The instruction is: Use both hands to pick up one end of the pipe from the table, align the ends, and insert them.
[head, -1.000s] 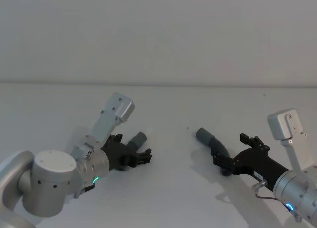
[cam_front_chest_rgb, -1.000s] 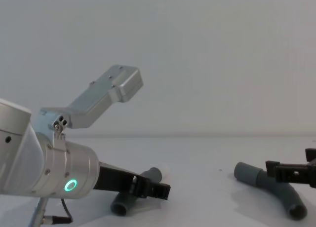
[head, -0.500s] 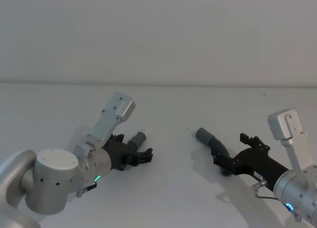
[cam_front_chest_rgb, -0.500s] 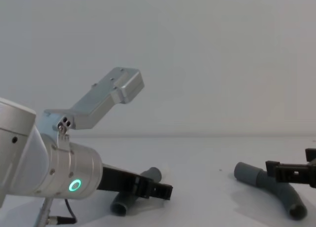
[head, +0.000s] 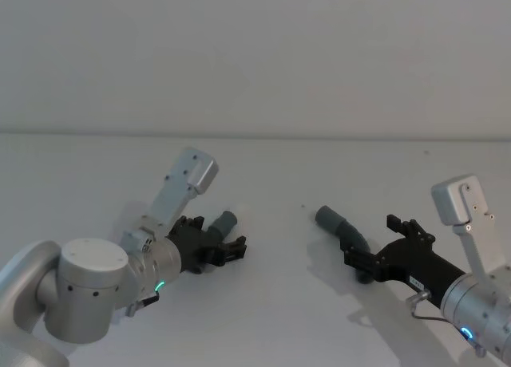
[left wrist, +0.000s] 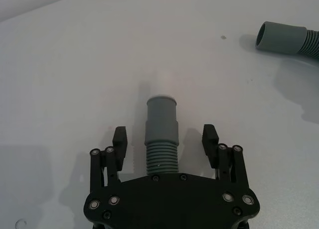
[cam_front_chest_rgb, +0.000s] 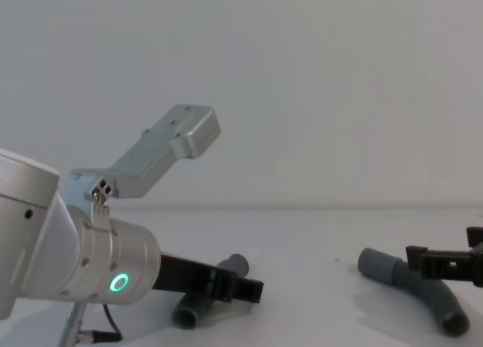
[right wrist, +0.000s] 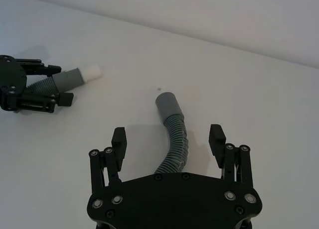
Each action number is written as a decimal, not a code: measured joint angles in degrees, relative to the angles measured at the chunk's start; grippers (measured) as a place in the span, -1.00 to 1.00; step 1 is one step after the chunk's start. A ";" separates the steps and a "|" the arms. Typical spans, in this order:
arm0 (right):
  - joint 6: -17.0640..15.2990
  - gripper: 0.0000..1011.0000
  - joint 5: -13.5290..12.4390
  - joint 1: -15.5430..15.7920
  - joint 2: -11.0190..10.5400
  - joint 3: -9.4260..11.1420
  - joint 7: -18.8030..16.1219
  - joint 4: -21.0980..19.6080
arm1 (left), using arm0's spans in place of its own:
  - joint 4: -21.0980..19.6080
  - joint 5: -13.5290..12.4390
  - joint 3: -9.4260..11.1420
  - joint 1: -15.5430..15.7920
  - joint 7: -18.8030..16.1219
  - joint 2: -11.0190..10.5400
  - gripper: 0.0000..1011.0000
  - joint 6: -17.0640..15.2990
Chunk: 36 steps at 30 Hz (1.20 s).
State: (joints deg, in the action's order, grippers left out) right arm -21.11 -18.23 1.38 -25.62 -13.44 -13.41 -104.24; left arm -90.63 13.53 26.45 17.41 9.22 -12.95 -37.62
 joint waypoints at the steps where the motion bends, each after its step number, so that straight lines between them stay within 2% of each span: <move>1: 0.00 0.98 0.00 0.00 0.00 0.00 0.00 0.00 | 0.05 0.00 -0.03 0.00 0.02 0.05 0.75 0.01; 3: 0.00 0.98 0.00 0.00 0.00 0.00 0.00 0.00 | 0.10 0.00 -0.06 0.02 0.03 0.10 0.70 0.02; 5: 0.00 0.98 0.00 0.00 0.00 0.00 0.00 0.00 | 0.17 0.00 -0.09 0.03 0.04 0.17 0.52 0.03; 11: 0.00 0.98 0.00 0.00 0.00 0.00 0.00 0.00 | 0.26 0.00 -0.15 0.06 0.07 0.26 0.22 0.06; 16: 0.00 0.98 0.00 0.00 0.00 0.00 0.00 0.00 | 0.34 0.00 -0.18 0.08 0.10 0.33 -0.14 0.09; 20: 0.00 0.98 0.00 0.00 0.00 0.00 0.00 0.00 | 0.37 0.00 -0.20 0.08 0.14 0.36 -0.31 0.10; 36: 0.00 0.98 0.00 0.00 0.00 0.00 0.00 0.00 | 0.45 0.00 -0.24 0.08 0.14 0.43 -0.32 0.11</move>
State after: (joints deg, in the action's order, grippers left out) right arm -21.11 -18.23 1.38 -25.62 -13.44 -13.41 -104.24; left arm -90.18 13.53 26.20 17.49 9.36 -12.52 -37.51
